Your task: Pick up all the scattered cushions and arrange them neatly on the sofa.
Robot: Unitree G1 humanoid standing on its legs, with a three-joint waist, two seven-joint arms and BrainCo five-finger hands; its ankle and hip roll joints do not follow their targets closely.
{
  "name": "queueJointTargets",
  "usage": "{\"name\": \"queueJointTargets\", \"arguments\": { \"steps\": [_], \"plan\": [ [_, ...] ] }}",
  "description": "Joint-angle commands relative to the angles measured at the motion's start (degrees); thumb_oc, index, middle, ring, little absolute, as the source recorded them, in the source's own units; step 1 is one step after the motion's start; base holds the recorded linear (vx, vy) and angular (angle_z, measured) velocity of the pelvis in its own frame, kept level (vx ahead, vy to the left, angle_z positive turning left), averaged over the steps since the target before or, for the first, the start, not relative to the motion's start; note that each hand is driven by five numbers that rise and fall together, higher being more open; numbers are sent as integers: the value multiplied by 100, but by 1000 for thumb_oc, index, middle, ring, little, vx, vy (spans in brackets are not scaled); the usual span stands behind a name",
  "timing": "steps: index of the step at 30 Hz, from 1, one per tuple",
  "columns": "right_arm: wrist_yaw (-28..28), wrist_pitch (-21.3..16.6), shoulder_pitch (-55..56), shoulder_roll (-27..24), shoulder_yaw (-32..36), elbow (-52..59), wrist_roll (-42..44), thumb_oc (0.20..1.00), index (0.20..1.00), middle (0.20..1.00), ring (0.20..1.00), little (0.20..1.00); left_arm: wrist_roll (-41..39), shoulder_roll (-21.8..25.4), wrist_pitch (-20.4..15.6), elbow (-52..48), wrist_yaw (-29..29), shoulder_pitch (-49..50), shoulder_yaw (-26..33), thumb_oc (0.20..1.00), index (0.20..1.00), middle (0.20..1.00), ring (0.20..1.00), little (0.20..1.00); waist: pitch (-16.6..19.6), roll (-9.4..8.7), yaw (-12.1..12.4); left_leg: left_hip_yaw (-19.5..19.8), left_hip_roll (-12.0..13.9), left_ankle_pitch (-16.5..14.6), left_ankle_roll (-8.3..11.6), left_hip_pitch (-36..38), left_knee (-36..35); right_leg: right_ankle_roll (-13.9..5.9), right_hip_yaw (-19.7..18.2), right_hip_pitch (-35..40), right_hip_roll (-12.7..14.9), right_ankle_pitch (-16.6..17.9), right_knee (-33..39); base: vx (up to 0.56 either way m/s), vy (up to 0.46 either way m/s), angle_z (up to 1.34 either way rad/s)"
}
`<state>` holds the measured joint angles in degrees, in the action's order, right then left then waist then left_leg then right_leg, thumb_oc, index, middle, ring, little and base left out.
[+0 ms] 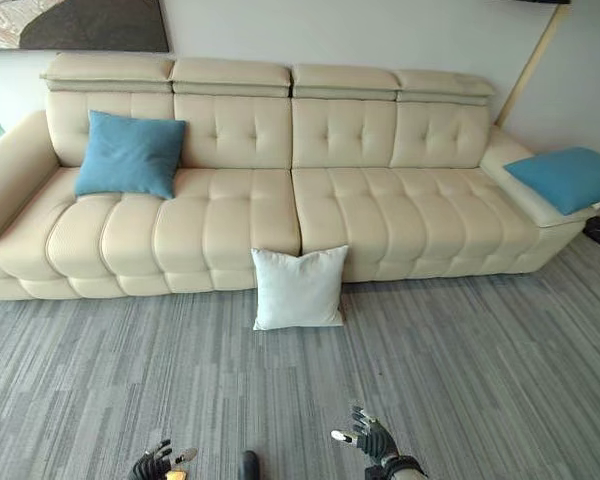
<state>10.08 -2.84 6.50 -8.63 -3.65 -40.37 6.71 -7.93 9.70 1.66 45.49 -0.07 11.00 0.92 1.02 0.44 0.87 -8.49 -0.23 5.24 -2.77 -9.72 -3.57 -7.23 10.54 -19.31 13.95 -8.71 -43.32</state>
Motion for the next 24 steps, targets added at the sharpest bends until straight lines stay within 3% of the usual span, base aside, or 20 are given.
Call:
{"name": "queueJointTargets", "arguments": {
  "steps": [1, 2, 3, 5, 8, 9, 10, 12, 13, 16, 19, 20, 22, 24],
  "plan": [
    [-3, -194, 99, -271, 169, 158, 1, 1000, 1000, 1000, 1000, 1000, -22, -39, -243, -389, -75, 56, -126, 1000, 1000, 1000, 1000, 1000, 33, 43, -68, 48, 259, -470, 199, 792, -143, 26, 677, 512, -73, 852, 2641, 481, -134, 25],
    [-6, -201, 34, -305, 214, 181, -8, 1000, 1000, 1000, 1000, 1000, -13, 17, -235, -425, -122, -90, -186, 1000, 1000, 1000, 1000, 1000, 10, 2, -152, 135, 182, -605, 257, 947, -143, -80, 685, 437, 59, 1198, 3742, 654, -208, 44],
    [1, -181, 25, -317, 295, 255, 16, 1000, 1000, 1000, 1000, 1000, 15, 65, -205, -411, -154, -235, -180, 1000, 1000, 1000, 1000, 1000, -41, 13, -260, 252, 198, -788, 292, 1207, -143, -213, 428, 226, 163, 1601, 4671, 514, -163, 49],
    [-7, -199, 7, -325, 306, 238, 21, 1000, 1000, 1000, 1000, 1000, 10, 80, -192, -394, -153, -323, -155, 1000, 1000, 1000, 1000, 1000, -88, 41, -259, 237, 219, -859, 318, 1348, -143, -254, 332, 74, 171, 1676, 4832, 336, -98, 33],
    [-35, -253, 16, -337, 347, 123, 49, 1000, 1000, 1000, 1000, 1000, 47, 44, -110, -304, -161, -401, -110, 1000, 1000, 1000, 1000, 1000, -58, 39, -270, 155, 228, -1074, 396, 1670, -143, -287, 720, -269, 348, 1715, 4832, 467, -217, 11],
    [24, -255, 153, -329, 387, 62, 65, 1000, 1000, 1000, 1000, 1000, 103, 29, -118, -221, -155, -333, -97, 1000, 1000, 1000, 1000, 1000, 88, -75, -397, 341, 150, -1335, 454, 1912, -143, -173, 650, 68, 300, 1949, 4832, 695, -409, -8],
    [23, -253, 235, -343, 404, 55, 75, 1000, 1000, 1000, 1000, 1000, 94, -11, -125, -212, -140, -248, -68, 1000, 1000, 1000, 1000, 1000, 110, -71, -448, 426, 213, -1418, 525, 2063, -143, -115, 668, 252, 248, 2006, 4832, 729, -459, 12],
    [31, -252, 273, -335, 396, 26, 96, 1000, 1000, 1000, 1000, 1000, 81, -45, -136, -223, -126, -157, -38, 1000, 1000, 1000, 1000, 1000, 137, -59, -481, 476, 303, -1413, 585, 2197, -143, -21, 679, 409, 155, 2059, 4832, 365, -262, 60],
    [42, -232, 284, -340, 399, 14, 123, 1000, 1000, 1000, 1000, 1000, 55, -120, -139, -255, -100, -16, 2, 1000, 1000, 1000, 1000, 1000, 147, -6, -511, 495, 427, -1333, 706, 2263, 120, 85, 687, 558, 1, 2102, 4825, 324, -232, 67],
    [97, -195, 222, -352, 275, 11, 135, 1000, 1000, 1000, 1000, 1000, 36, -233, -214, -297, -117, 194, 42, 1000, 1000, 1000, 1000, 1000, 136, 14, -516, 470, 548, -880, 913, 1763, 1579, 329, 670, 843, -274, 1958, 4824, 381, -343, -11],
    [61, -169, 125, -390, 225, 14, 161, 1000, 1000, 1000, 1000, 1000, 11, -279, -265, -256, -98, -42, 26, 1000, 1000, 1000, 1000, 1000, 61, -139, -537, 526, 576, -424, 1172, 568, 3574, 517, 757, 1053, -240, 1733, 4832, 242, -309, -42],
    [19, -154, 80, -393, 229, -19, 177, 1000, 1000, 1000, 1000, 1000, 13, -309, -281, -237, -95, -119, 19, 1000, 1000, 1000, 1000, 1000, 43, -220, -513, 480, 564, -386, 1202, 305, 3928, 548, 761, 1098, -207, 1630, 4832, 205, -235, 12],
    [-15, -147, 45, -390, 231, -29, 215, 1000, 1000, 1000, 1000, 1000, 35, -315, -303, -207, -120, -232, -42, 1000, 1000, 1000, 1000, 1000, 15, -279, -459, 481, 428, -743, 1106, -371, 4213, 573, 759, 1148, -233, 1473, 4832, 190, -166, 18],
    [-18, -176, 25, -394, 196, -64, 214, 1000, 1000, 1000, 1000, 1000, 58, -310, -280, -282, -160, -258, -127, 1000, 1000, 1000, 1000, 1000, -27, -226, -405, 211, 506, -1015, 1003, -531, 3466, 583, 796, 1270, -344, 1318, 4832, 262, -67, 6]
  ]
}}
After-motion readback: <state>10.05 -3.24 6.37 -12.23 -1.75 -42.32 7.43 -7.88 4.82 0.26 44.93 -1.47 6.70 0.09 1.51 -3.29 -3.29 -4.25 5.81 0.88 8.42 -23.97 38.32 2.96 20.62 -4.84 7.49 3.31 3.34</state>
